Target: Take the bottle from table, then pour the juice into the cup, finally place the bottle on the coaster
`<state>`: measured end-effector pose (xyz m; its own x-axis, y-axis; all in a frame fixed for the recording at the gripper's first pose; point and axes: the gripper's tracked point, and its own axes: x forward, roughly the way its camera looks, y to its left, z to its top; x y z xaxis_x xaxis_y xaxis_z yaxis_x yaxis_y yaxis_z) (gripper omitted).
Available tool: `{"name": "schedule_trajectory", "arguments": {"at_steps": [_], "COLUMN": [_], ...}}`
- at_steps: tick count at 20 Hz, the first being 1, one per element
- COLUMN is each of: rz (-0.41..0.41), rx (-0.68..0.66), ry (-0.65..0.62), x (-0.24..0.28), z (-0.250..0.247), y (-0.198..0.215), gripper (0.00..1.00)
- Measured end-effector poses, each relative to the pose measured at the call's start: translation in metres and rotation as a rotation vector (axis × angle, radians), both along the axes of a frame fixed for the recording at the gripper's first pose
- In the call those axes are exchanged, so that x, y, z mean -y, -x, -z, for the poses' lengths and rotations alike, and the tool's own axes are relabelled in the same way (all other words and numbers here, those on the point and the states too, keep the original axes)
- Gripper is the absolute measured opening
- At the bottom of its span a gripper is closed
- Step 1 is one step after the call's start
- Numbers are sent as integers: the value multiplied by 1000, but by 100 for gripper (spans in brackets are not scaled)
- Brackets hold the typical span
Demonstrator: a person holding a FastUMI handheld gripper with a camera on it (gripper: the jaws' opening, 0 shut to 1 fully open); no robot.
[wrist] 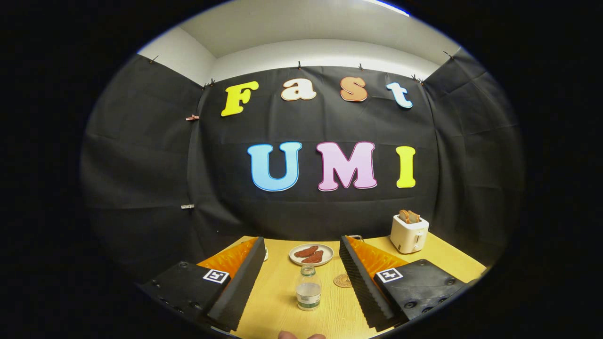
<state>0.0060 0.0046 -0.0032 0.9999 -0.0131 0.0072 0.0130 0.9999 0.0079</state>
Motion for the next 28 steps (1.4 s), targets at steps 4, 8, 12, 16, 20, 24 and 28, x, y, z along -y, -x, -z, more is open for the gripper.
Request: {"name": "schedule_trajectory", "arguments": {"at_steps": [4,8,12,16,20,24,28], "rz": [11,23,29,59,117,174,175], "rx": [9,22,66,63,-2,-13,-37], "ry": [14,24,15,4,-13,28,35], "x": [-7,-17,-28,-27,-11,8,8], "z": [3,11,22,61,117,157,194], "y": [-2,-7,-17,-26,-35,-50,-69], "gripper": [97,97,97,97,97,97,97]}}
